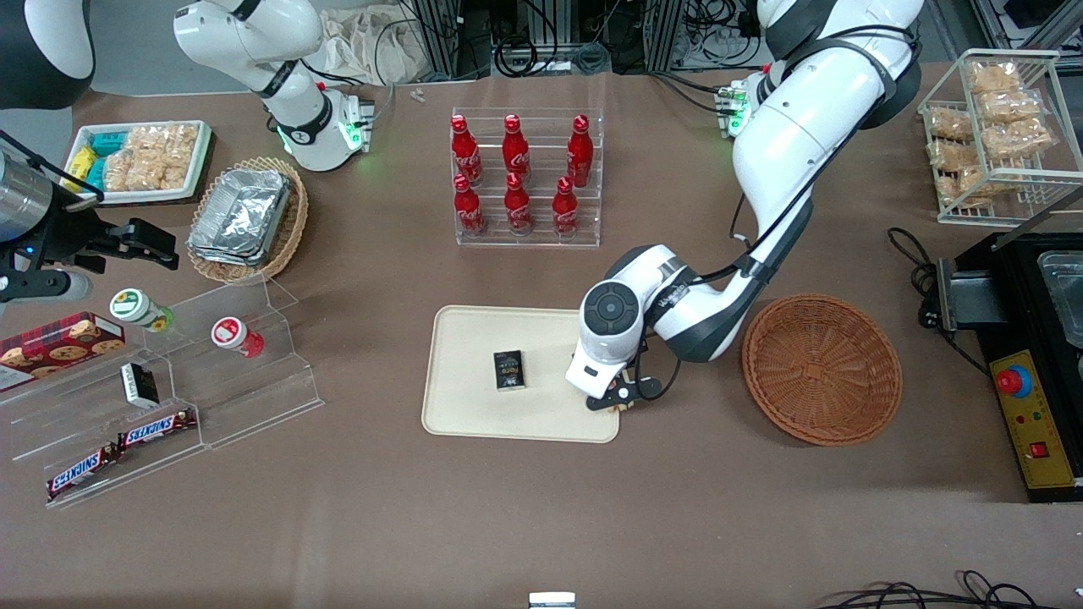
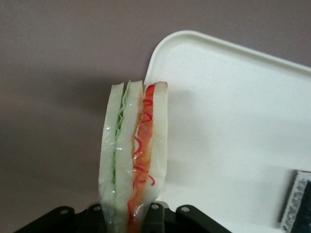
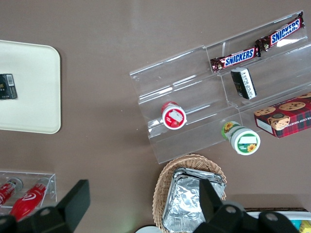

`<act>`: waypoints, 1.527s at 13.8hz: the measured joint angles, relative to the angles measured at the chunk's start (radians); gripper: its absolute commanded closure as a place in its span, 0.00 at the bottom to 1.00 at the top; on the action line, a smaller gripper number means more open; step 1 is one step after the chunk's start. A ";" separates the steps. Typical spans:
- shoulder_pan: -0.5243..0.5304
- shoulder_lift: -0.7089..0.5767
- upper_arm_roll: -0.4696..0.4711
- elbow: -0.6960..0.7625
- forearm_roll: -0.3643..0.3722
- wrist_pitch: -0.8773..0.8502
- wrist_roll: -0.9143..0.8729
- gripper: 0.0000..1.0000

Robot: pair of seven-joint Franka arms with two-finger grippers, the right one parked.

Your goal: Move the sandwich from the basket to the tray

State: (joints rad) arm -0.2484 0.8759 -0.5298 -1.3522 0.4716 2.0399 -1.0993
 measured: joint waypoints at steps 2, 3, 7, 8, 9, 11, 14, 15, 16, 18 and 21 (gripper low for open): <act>-0.018 0.009 0.000 0.014 0.000 0.000 -0.001 0.96; -0.025 0.015 0.000 0.026 0.000 0.001 -0.002 0.82; -0.040 0.045 0.000 0.059 0.000 0.021 -0.002 0.01; -0.042 0.050 0.000 0.061 0.000 0.031 -0.002 0.01; -0.042 0.052 0.000 0.063 0.000 0.036 -0.002 0.00; -0.042 0.051 0.000 0.074 0.000 0.035 -0.002 0.00; -0.029 0.029 0.000 0.106 0.000 -0.014 -0.002 0.00; -0.018 0.006 0.000 0.116 0.000 -0.048 -0.002 0.00; -0.003 -0.029 0.000 0.119 0.000 -0.085 0.004 0.00; 0.028 -0.114 0.000 0.111 0.001 -0.187 0.054 0.01; 0.103 -0.236 0.000 0.040 -0.004 -0.282 0.177 0.01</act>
State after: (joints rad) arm -0.1453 0.6402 -0.5297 -1.3126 0.4681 1.7583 -0.9225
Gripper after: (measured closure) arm 0.004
